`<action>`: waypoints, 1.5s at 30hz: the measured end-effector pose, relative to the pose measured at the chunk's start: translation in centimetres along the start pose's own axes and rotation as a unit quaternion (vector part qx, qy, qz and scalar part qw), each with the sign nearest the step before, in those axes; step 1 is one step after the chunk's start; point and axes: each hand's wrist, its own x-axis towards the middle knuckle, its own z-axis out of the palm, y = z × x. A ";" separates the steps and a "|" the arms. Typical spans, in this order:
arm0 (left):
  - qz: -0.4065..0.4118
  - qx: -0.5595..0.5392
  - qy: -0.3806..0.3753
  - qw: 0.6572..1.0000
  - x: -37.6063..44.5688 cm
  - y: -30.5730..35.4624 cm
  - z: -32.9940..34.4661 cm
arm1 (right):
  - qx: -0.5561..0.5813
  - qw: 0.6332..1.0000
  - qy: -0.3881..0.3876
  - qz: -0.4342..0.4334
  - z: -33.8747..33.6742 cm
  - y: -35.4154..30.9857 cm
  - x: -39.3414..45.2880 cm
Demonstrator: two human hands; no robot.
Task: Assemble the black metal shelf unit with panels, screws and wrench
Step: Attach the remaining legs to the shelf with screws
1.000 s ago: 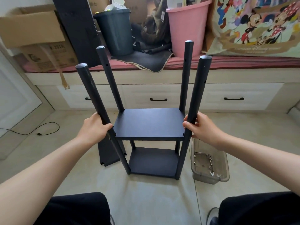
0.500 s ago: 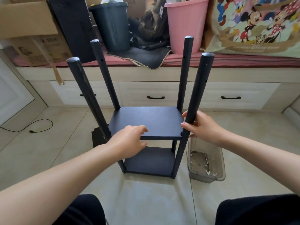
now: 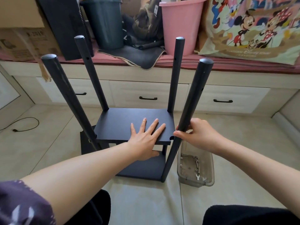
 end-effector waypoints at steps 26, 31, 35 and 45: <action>-0.079 -0.052 0.349 0.933 0.8 4.7 4.6 | -0.021 0.998 0.024 -0.049 0.6 -1.8 0.4; -0.082 -0.024 0.408 0.909 1.1 4.6 5.3 | 0.060 0.996 -0.059 -0.034 -0.5 -1.0 0.6; -0.082 -0.003 0.409 0.909 1.1 4.5 5.3 | 0.080 0.991 -0.110 0.016 -1.5 3.0 0.8; -0.075 0.013 0.450 0.890 1.5 4.4 6.0 | 0.017 0.968 -0.154 0.199 6.9 18.3 0.3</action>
